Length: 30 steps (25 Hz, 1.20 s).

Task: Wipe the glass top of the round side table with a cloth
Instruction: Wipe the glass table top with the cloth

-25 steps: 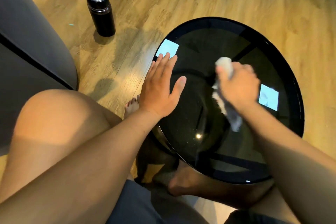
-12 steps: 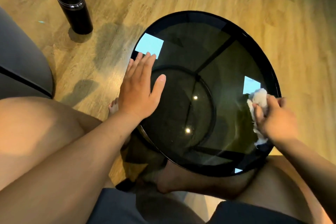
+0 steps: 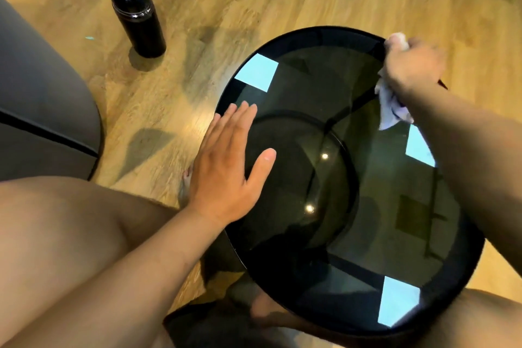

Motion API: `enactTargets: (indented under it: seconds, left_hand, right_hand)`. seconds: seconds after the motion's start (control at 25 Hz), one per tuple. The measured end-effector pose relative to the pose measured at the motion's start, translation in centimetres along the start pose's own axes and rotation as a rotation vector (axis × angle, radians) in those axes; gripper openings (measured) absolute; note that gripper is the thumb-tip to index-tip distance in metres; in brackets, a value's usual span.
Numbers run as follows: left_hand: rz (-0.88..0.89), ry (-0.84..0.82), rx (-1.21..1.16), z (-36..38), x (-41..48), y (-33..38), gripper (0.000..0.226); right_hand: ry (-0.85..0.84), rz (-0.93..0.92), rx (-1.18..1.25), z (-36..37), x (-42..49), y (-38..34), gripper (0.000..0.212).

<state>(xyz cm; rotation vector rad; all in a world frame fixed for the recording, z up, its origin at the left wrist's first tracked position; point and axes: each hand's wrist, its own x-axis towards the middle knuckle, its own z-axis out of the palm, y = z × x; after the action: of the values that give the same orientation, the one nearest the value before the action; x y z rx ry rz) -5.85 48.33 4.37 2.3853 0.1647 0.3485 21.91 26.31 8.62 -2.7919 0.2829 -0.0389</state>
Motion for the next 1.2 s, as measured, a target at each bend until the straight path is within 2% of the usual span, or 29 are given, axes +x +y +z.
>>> enactTargets:
  seconds: [0.08, 0.16, 0.28, 0.4, 0.48, 0.6, 0.72, 0.88, 1.0, 1.12, 1.2]
  left_hand:
    - [-0.012, 0.005, -0.009, -0.1, 0.0, 0.0, 0.064]
    - [-0.012, 0.014, -0.016, -0.1, -0.1, 0.4, 0.064]
    - [-0.042, 0.046, -0.019, 0.0, -0.2, 0.4, 0.064]
    - [-0.069, 0.082, -0.039, 0.0, -0.4, 0.7, 0.066]
    - [-0.039, 0.092, -0.048, -0.1, -0.8, 1.0, 0.067]
    - [-0.089, 0.047, 0.010, -0.1, -0.8, 1.1, 0.069]
    - [-0.146, -0.031, 0.062, 0.0, -1.3, 1.5, 0.071]
    - [-0.071, -0.081, 0.164, 0.2, -2.6, 2.0, 0.069]
    - [-0.065, -0.077, 0.161, 0.2, -3.0, 2.2, 0.065]
    - [-0.098, -0.042, 0.146, 0.2, -2.8, 2.2, 0.063]
    - [-0.150, -0.012, 0.128, 0.2, -2.6, 2.3, 0.061]
  right_hand:
    - [-0.035, -0.103, -0.009, 1.8, -1.7, -4.9, 0.063]
    - [-0.094, -0.289, 0.005, 3.6, -5.0, -8.8, 0.052]
    - [-0.197, -0.544, 0.063, 5.0, -12.1, -12.9, 0.048]
    - [-0.348, -0.706, 0.051, 4.6, -18.2, -10.0, 0.046]
    - [-0.364, -0.765, 0.043, 3.4, -21.1, -6.6, 0.047]
    - [-0.313, -0.727, -0.006, 0.8, -24.7, 0.2, 0.048]
    - [-0.261, -0.605, -0.007, -2.8, -27.5, 8.9, 0.048]
    - [-0.150, -0.293, -0.145, -5.7, -24.8, 16.0, 0.040]
    - [-0.130, -0.117, -0.120, -5.1, -26.1, 14.8, 0.042]
    - [-0.015, -0.273, -0.083, -2.0, -32.9, 9.5, 0.041]
    - [-0.094, -0.410, -0.018, -0.1, -36.6, 4.6, 0.044]
